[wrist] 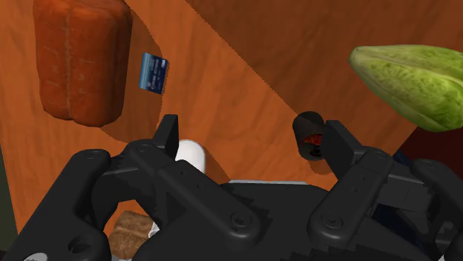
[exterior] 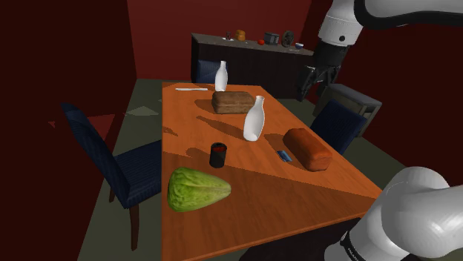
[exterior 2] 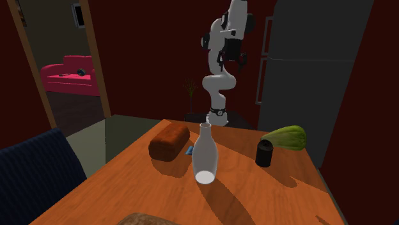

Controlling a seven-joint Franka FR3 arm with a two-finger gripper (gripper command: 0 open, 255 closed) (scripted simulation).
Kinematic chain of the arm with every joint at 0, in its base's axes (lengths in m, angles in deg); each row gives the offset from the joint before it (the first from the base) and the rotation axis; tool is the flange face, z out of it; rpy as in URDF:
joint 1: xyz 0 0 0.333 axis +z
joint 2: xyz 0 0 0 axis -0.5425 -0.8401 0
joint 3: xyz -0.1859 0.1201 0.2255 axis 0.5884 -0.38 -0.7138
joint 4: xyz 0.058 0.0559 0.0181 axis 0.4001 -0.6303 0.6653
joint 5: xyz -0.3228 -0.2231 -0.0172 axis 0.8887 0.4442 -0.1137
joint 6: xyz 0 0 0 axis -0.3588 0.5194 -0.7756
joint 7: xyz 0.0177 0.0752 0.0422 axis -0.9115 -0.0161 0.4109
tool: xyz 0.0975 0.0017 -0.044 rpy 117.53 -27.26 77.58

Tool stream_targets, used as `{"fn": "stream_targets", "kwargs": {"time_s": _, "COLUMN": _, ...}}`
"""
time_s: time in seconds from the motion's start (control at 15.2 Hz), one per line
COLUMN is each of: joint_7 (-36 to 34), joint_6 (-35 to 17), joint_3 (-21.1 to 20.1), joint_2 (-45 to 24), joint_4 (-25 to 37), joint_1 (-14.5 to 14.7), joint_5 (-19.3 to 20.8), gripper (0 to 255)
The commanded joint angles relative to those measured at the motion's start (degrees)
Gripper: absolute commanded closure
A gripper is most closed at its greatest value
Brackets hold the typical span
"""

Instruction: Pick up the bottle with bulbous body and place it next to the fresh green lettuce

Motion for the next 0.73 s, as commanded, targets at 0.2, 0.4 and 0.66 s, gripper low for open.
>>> {"fn": "stream_targets", "kwargs": {"time_s": 0.2, "joint_7": 1.57, "joint_6": -4.28, "joint_3": 2.12, "joint_2": -5.23, "joint_4": 1.26, "joint_1": -0.56, "joint_5": 0.7, "gripper": 0}}
{"fn": "stream_targets", "kwargs": {"time_s": 0.4, "joint_7": 3.19, "joint_6": -8.21, "joint_3": 4.19, "joint_2": -10.8, "joint_4": 3.21, "joint_1": -0.98, "joint_5": 1.04, "gripper": 0}}
{"fn": "stream_targets", "kwargs": {"time_s": 0.66, "joint_7": 5.52, "joint_6": -12.79, "joint_3": 6.82, "joint_2": -18.63, "joint_4": 6.84, "joint_1": -1.39, "joint_5": 0.81, "gripper": 0}}
